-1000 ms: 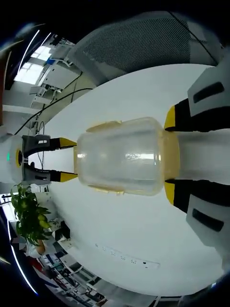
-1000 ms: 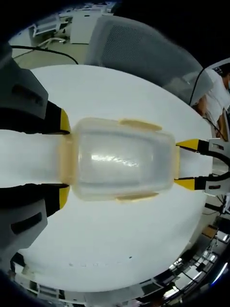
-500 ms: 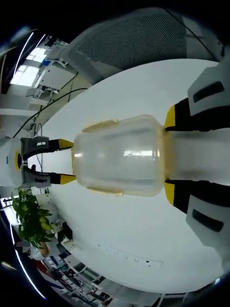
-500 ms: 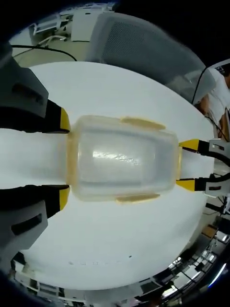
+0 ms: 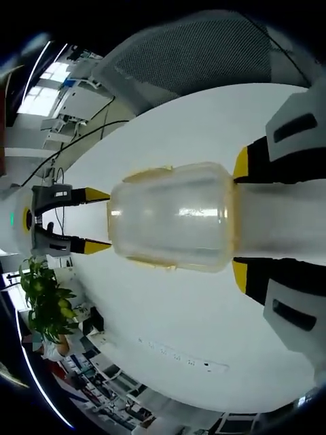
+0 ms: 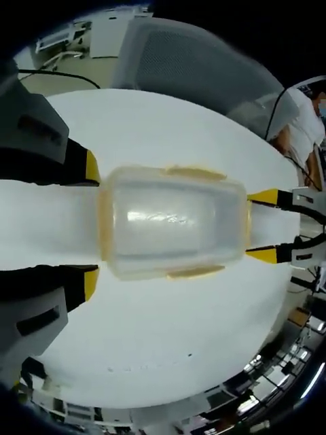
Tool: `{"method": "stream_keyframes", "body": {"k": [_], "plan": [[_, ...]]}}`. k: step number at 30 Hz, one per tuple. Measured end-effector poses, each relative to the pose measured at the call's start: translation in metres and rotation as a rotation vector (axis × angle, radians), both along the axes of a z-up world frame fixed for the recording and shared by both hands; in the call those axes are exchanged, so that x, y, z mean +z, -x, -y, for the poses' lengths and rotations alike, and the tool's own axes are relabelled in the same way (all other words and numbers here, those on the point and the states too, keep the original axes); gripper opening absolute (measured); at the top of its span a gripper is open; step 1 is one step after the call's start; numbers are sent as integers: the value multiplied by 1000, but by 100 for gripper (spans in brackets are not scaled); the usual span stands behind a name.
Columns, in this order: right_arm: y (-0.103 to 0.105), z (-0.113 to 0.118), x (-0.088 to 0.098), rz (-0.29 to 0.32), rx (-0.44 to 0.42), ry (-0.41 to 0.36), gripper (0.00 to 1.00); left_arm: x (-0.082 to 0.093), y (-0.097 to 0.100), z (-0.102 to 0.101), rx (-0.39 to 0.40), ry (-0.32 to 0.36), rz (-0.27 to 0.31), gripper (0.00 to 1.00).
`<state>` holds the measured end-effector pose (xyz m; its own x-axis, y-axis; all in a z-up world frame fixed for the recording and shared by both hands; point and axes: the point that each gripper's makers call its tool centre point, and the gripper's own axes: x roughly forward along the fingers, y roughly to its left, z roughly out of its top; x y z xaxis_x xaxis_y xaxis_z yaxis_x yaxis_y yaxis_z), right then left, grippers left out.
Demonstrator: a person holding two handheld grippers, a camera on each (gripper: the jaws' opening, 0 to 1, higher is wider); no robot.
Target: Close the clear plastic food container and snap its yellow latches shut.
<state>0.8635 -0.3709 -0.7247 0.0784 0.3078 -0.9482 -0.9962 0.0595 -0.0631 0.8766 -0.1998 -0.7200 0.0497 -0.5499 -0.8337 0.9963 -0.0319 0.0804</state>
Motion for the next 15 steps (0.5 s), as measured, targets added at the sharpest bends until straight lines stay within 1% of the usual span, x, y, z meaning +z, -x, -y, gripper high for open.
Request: {"method": "stream_keyframes", "body": {"k": [7, 9, 10, 13, 15], "plan": [[3, 2, 9, 4, -67, -29, 43, 3, 2, -6, 43, -9, -6, 38], [5, 1, 12, 3, -87, -39, 43, 5, 1, -7, 58, -8, 2, 38], [5, 1, 13, 3, -98, -45, 43, 7, 0, -8, 67, -3, 9, 38], [5, -2, 18, -10, -167, -79, 42, 13, -3, -8, 106, 19, 13, 38], [6, -3, 21, -11, -177, -90, 40, 17, -4, -8, 121, 28, 17, 38]]}}
